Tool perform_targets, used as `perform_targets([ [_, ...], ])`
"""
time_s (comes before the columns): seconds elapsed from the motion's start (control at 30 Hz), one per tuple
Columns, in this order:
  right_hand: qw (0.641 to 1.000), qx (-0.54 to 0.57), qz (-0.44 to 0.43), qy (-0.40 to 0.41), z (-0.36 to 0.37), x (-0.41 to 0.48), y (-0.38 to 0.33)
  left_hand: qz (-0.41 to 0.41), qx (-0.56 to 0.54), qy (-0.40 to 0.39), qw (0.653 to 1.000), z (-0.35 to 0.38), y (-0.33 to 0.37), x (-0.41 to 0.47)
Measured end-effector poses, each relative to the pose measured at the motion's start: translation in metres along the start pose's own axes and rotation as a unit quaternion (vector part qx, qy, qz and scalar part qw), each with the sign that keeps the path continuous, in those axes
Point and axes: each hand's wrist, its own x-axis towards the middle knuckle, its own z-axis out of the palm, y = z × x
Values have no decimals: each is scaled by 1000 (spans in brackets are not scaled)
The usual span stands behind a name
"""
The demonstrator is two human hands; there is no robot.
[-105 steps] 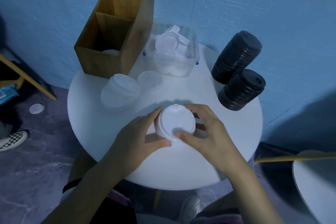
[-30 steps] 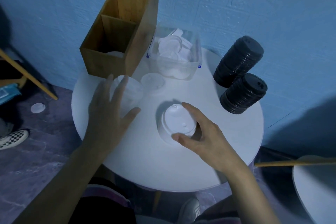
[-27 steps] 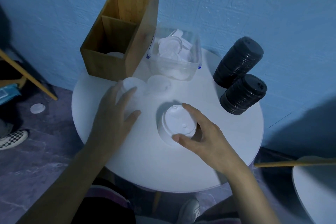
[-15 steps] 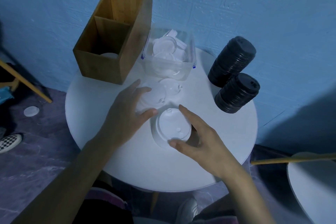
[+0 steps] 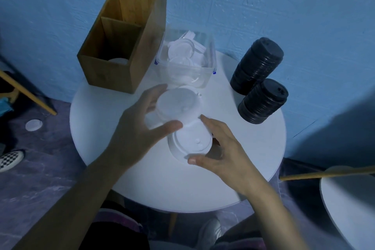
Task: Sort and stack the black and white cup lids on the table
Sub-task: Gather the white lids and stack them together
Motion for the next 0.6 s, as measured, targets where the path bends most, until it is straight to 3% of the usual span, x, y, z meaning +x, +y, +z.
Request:
perform_targets([
  [0.13,997,71,-3,-1,-9,-7,2,4,1,-47,999,12,4,-20],
  [0.23,996,84,-29,32,-12,-13,-2,68,113,-21,991,22,7,-23],
  [0.33,997,39,-33,63,-10,-12,-7,118,153,9,981,36,6,-25],
  [0.6,998,26,10,49,-7,-3,5,48,103,-63,991,45,-6,-29],
])
